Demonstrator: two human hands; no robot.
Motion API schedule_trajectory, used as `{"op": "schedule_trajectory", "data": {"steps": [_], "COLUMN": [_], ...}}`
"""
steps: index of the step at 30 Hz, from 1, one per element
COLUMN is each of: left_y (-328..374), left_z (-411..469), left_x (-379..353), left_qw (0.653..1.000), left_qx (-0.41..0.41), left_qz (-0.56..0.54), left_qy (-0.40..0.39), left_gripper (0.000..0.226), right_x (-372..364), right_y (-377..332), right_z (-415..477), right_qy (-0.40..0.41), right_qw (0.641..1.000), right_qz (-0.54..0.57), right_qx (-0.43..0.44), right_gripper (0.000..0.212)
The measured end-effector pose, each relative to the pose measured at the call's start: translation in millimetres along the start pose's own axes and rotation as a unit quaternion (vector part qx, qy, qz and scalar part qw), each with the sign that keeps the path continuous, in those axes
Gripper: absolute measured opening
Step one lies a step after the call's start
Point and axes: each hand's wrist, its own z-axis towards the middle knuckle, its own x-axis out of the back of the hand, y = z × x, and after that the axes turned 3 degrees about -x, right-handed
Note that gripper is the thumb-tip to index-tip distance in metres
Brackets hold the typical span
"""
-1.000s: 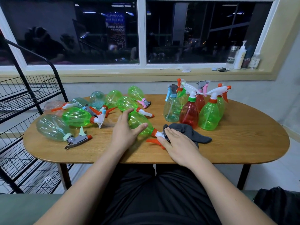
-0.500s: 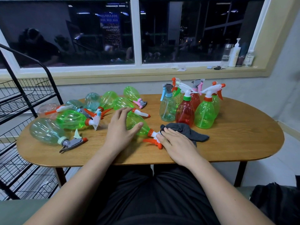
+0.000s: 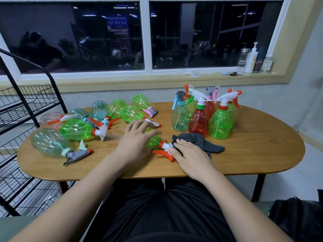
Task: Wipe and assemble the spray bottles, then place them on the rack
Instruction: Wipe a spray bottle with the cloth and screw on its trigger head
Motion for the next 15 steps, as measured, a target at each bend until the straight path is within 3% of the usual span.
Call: {"op": "schedule_trajectory", "data": {"steps": [8,12,15], "left_y": [-5.6,-8.5,-1.4], "left_z": [5.8,5.5,6.4], "left_x": [-0.6,2.8,4.4], "left_qw": [0.999,0.991,0.973], "left_qx": [0.019,0.077,0.103], "left_qz": [-0.004,-0.067,-0.160], "left_qy": [0.030,0.084,0.133], "left_gripper": [0.055,0.051,0.045], "right_x": [4.2,6.1,7.1], "right_y": [-2.2,-7.2,-7.8], "right_z": [-7.8,-8.0,-4.9], "right_qy": [0.055,0.063,0.082], "right_qw": [0.998,0.998,0.996], "right_qz": [0.023,0.006,-0.025], "right_qx": [-0.016,-0.021,-0.001], "right_gripper": [0.048,0.050,0.036]}}
